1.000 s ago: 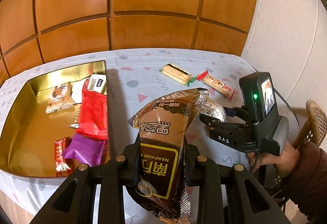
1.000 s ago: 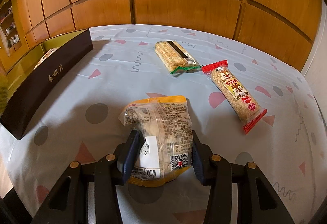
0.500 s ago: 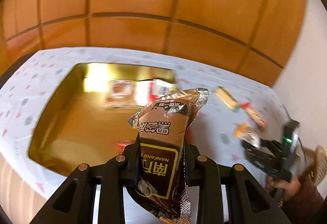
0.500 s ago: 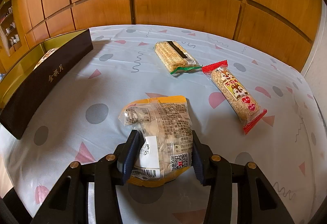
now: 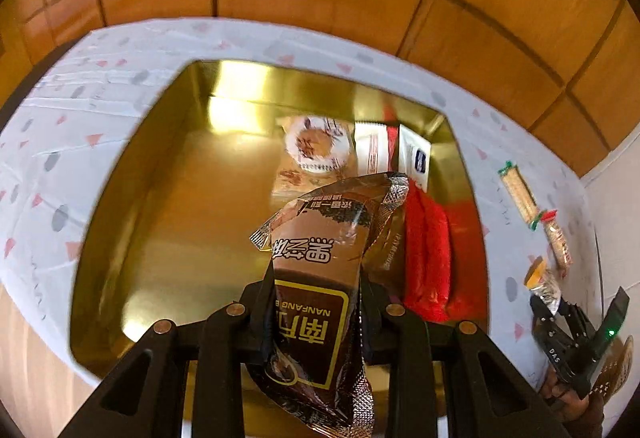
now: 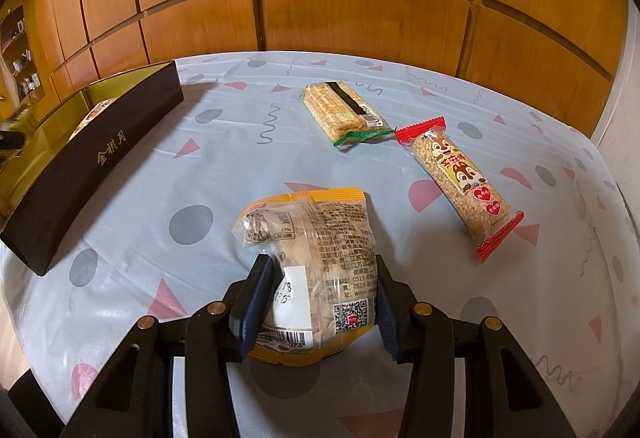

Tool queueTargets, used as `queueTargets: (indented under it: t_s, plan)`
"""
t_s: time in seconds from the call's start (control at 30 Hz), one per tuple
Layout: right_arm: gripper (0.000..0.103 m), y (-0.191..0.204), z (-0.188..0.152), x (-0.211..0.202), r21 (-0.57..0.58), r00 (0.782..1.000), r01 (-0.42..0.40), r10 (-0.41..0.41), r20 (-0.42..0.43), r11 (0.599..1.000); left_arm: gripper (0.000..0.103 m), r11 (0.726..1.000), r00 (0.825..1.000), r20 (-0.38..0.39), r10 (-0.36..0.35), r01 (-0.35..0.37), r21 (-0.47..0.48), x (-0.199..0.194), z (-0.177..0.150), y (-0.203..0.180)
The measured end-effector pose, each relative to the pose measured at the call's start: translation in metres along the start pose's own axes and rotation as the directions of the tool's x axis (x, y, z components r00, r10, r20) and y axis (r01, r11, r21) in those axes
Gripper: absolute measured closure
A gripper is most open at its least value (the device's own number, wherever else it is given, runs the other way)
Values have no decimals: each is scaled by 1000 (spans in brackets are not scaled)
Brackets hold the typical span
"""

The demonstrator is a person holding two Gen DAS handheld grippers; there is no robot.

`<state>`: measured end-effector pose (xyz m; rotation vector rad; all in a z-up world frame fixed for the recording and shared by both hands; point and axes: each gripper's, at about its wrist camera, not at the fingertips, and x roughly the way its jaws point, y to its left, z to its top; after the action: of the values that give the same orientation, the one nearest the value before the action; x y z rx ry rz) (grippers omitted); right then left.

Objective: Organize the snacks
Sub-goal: 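Carry the brown wafer pouch with the left tool over the gold tin, then lower the brown pouch into the tin and open the left tool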

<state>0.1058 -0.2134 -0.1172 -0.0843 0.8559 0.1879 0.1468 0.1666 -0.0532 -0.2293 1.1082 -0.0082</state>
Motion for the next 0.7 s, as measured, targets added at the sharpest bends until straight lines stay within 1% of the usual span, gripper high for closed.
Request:
queueTargets:
  t_s: [0.07,0.13,0.3,0.4,0.5,0.57,0.63,0.7]
  plan:
    - [54,0,0,0,2,1000,-2,2,1,1000,72,1000,999,-43,-2,2,-4,15,4,0]
    - [54,0,0,0,3,1000,-1,1,2,1000,72,1000,997,-77,17,-16,5,28,8,-1]
    - [54,0,-1,0,9,1000,-7,7,4,1000,72,998,992,-106,62,-59,32,56,19,-9]
    - [54,0,0,1,12,1000,-9,9,4,1000,72,992,992,-64,107,-102,67,64,34,-21]
    - [54,0,0,0,13,1000,-8,8,5,1000,72,994,993,-74,95,-91,54,70,41,-27]
    - [54,0,0,0,15,1000,-8,8,6,1000,70,993,993,-69,100,-96,64,70,40,-33]
    - [54,0,-1,1,17,1000,-9,9,6,1000,68,995,994,-62,87,-83,58,67,34,-34]
    - [53,0,-1,1,19,1000,-12,11,7,1000,65,994,994,-40,101,-99,52,63,30,-35]
